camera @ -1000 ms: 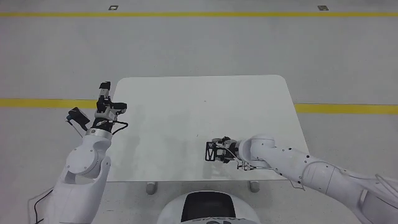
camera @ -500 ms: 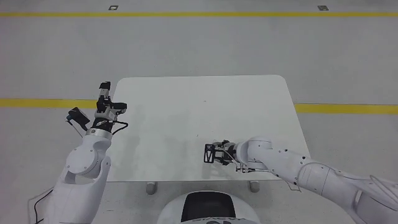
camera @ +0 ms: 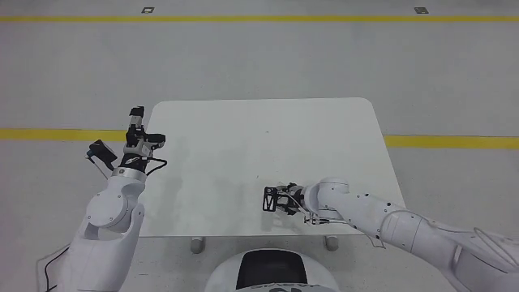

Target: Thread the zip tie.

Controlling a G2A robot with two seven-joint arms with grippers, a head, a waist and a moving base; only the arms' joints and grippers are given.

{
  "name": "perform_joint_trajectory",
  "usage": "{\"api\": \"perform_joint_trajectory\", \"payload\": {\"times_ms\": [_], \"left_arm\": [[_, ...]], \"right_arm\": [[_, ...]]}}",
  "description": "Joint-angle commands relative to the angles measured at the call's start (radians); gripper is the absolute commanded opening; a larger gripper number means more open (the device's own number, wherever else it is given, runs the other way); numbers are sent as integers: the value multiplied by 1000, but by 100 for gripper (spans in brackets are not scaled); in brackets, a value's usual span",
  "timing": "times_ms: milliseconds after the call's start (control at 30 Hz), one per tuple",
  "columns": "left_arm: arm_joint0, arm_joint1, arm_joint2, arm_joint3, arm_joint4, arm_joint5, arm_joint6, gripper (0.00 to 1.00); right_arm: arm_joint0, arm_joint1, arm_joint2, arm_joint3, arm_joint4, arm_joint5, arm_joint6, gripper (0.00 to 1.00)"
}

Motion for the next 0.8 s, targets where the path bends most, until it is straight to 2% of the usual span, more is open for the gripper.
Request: {"api": "perform_joint_trajectory", "payload": {"times_ms": [0, 333, 467, 767], "left_arm": [[0, 0, 0, 0, 0, 0, 0, 100], [0, 0, 0, 0, 0, 0, 0, 100], [0, 0, 0, 0, 0, 0, 0, 100], [0, 0, 0, 0, 0, 0, 0, 100]], "right_arm": [[0, -4, 0, 6, -2, 0, -1, 35], [-2, -24, 0, 32, -16, 0, -11, 28], [-4, -30, 0, 41, -28, 0, -19, 29], [-8, -41, 0, 54, -48, 0, -23, 24]]}}
